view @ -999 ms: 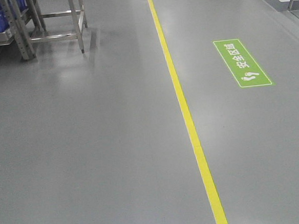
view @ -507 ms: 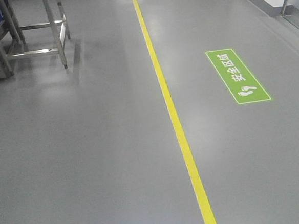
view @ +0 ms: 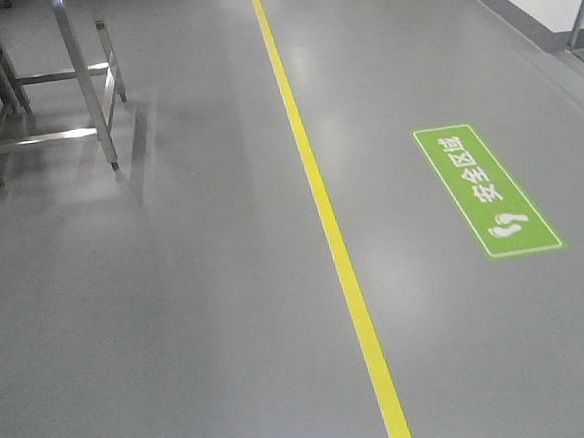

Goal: Move and align brake pads A on conveyor
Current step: 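Drive along the yellow floor line past the green floor sign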

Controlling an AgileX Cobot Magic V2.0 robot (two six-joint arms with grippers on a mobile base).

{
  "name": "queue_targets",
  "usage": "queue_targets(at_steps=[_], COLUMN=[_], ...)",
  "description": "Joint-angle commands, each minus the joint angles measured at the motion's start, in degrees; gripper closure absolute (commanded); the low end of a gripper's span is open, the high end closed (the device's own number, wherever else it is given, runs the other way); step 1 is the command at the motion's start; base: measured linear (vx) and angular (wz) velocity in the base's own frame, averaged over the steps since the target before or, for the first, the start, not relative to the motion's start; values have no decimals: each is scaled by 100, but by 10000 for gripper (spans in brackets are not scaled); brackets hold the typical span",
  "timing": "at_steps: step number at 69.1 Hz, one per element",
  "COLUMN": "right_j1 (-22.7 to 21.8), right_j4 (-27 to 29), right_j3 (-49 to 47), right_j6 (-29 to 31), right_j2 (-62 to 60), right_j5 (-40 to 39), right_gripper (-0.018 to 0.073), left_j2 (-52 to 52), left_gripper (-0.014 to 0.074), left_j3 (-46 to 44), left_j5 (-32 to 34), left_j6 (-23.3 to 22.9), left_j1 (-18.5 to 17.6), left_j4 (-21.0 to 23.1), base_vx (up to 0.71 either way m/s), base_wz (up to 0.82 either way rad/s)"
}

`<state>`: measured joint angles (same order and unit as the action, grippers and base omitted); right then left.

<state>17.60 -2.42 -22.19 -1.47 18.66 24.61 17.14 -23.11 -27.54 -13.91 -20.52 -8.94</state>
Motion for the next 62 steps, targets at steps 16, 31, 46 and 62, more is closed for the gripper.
queue_targets(at_steps=[16,31,46,62], right_j1=[13,13,13,13], right_j4=[-51,-51,-51,-51], right_j3=[-154,-154,-154,-154], right_j6=[4,4,4,4], right_j2=[50,50,50,50], right_j5=[-413,-413,-413,-413], right_gripper=[566,566,566,566], left_j2=[40,40,40,40], left_gripper=[602,602,602,602], left_j3=[-143,-143,-143,-143], left_j5=[408,408,408,408], left_j6=[-17,-17,-17,-17], left_j1=[-13,-13,-13,-13], left_j4=[-25,-25,-25,-25], base_vx=[63,64,63,63], base_wz=[5,6,4,2])
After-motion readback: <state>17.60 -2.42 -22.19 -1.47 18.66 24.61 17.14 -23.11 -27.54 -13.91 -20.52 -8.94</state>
